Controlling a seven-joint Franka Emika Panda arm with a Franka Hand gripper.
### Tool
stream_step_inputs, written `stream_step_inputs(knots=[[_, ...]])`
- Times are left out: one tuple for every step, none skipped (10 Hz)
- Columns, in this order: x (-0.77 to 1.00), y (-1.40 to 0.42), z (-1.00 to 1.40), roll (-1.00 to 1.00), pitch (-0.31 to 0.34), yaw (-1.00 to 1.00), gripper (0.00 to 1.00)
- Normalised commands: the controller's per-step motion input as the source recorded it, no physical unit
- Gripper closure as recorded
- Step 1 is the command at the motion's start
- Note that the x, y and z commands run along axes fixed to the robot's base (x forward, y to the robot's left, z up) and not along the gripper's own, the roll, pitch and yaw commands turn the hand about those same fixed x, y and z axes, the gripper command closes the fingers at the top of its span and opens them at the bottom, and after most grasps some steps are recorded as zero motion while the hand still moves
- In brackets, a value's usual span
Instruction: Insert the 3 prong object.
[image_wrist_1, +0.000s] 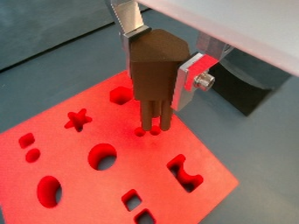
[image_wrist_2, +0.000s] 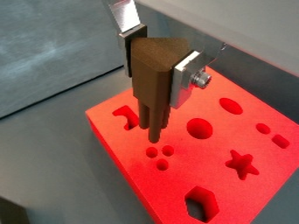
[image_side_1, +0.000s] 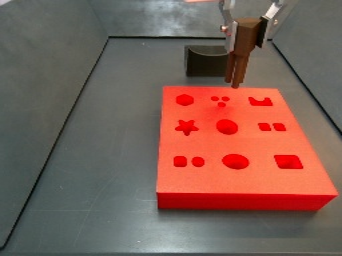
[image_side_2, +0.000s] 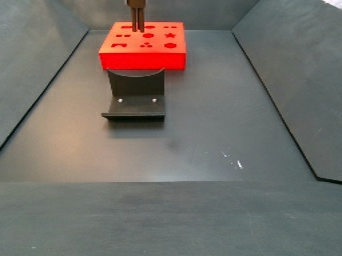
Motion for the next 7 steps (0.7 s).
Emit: stream_step_inputs(knots=[[0.00,-0.11,-0.40,0.25,0.050,0.00,1.00],[0.07,-0.05,-0.46,0.22,0.123,-0.05,1.00],[0.10,0.00,-0.41,0.27,0.120,-0.06,1.00],[0.00,0.06,-0.38,0.24,0.099,0.00,1.00],[0.00,0.00,0.04,0.05,0.000,0.48,1.00],[0.04,-0.06,0.36,0.02,0.000,0.91,1.00],[0.05,-0.02,0.39,0.05,0.000,0.93,1.00]])
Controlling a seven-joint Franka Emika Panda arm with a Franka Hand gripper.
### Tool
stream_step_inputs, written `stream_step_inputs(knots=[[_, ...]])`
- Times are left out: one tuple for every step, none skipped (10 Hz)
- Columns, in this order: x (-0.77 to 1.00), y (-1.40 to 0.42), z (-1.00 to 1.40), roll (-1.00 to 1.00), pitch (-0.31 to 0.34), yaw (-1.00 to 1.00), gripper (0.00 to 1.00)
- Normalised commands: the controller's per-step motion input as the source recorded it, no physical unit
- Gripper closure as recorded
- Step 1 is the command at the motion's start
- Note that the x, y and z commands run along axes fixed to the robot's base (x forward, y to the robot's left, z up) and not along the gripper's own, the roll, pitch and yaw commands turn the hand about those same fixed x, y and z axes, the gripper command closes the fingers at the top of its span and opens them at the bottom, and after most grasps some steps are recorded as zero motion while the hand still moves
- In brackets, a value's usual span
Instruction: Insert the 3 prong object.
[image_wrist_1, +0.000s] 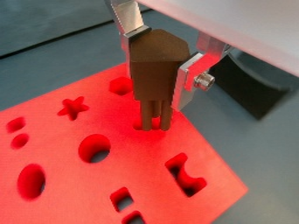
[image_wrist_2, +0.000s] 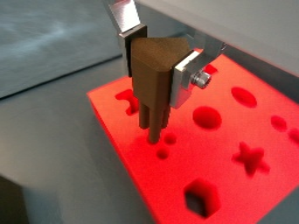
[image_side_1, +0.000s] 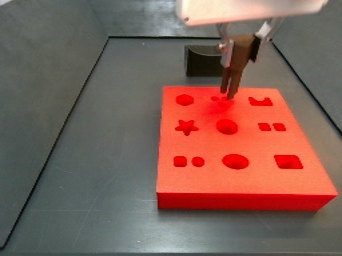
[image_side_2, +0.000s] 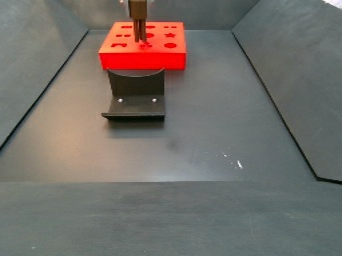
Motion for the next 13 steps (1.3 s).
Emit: stream_step_inputs(knots=[[0.00,0.00,0.29,0.06,0.000,0.96,1.00],[0.00,-0.01,0.00,0.01,0.000,0.00,1.00],[0.00,-0.02,0.00,0.00,0.000,0.00,1.00],[-0.18,-0.04,-0.33,0.02,0.000,-0.06,1.00],[0.00,-0.23,-0.38,0.11,0.150,-0.50,1.00],[-0.01,-0.19,-0.27,0.17,0.240,-0.67,1.00],[0.00,-0.18,-0.07,0.11,0.223,-0.40,1.00],[0.05,0.00,-0.08,0.08,0.111,-0.20,1.00],[0.07,0.07,-0.04,0.12,0.129,-0.22,1.00],[0.06,0.13,-0.08,0.10,0.119,-0.15,1.00],[0.06,0.11,-0.11,0.03,0.097,-0.05,1.00],[0.01,0.00,-0.18,0.03,0.067,0.00,1.00],[0.00,0.00,-0.30,0.02,0.003,0.00,1.00]])
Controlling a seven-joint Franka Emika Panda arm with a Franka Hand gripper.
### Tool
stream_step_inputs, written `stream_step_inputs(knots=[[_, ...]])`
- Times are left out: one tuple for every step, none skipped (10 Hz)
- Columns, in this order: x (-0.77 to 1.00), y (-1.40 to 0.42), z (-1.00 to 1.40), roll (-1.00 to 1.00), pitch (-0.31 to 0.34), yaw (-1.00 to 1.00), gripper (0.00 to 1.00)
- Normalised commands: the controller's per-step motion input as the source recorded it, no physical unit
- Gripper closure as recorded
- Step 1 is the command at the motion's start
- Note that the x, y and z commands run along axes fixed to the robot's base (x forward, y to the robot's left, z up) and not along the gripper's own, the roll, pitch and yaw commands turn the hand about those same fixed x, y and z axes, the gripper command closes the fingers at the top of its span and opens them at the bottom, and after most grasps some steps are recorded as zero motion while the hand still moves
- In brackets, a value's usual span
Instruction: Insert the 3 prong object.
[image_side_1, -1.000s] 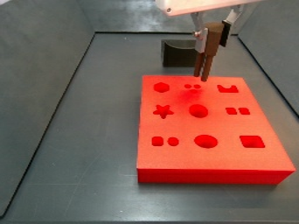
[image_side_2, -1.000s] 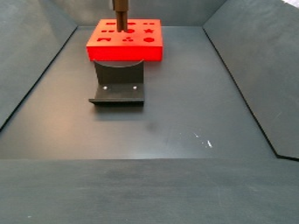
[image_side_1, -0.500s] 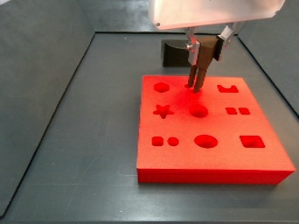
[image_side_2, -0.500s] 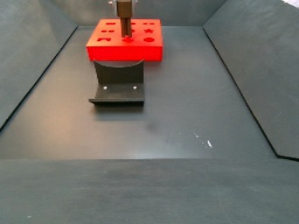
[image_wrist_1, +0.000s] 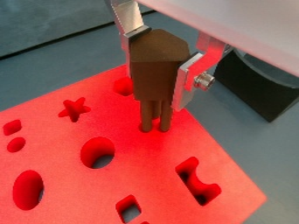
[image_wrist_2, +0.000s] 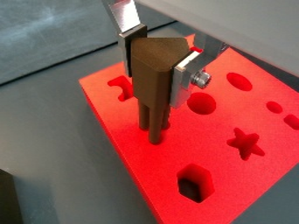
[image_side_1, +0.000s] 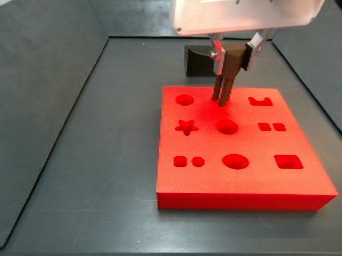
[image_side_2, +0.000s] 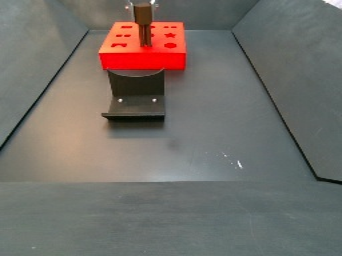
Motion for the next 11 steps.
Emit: stream_step_inputs(knots=[[0.00,-0.11,-0.34,0.02,0.000,0.00,1.00],[0.00,-0.05,-0.35,0.03,0.000,0.05,1.00],[0.00,0.00,-0.61,0.03,0.000,0.03,1.00],[0.02,0.00,-0.82,0.02,0.000,0.00,1.00],[0.08,0.00,-0.99,0.13,0.014,0.00,1.00],[0.08,0.00,-0.96,0.15,0.019,0.00,1.00],[0.07,0.00,-0.93,0.16,0.034,0.00,1.00],[0.05,-0.04,-0.42,0.12,0.069,0.00,1.00],[-0.01,-0.03,0.00,0.02,-0.010,0.00,1.00],[0.00,-0.01,0.00,0.01,0.000,0.00,1.00],[0.00,0.00,0.00,0.00,-0.014,0.00,1.00]])
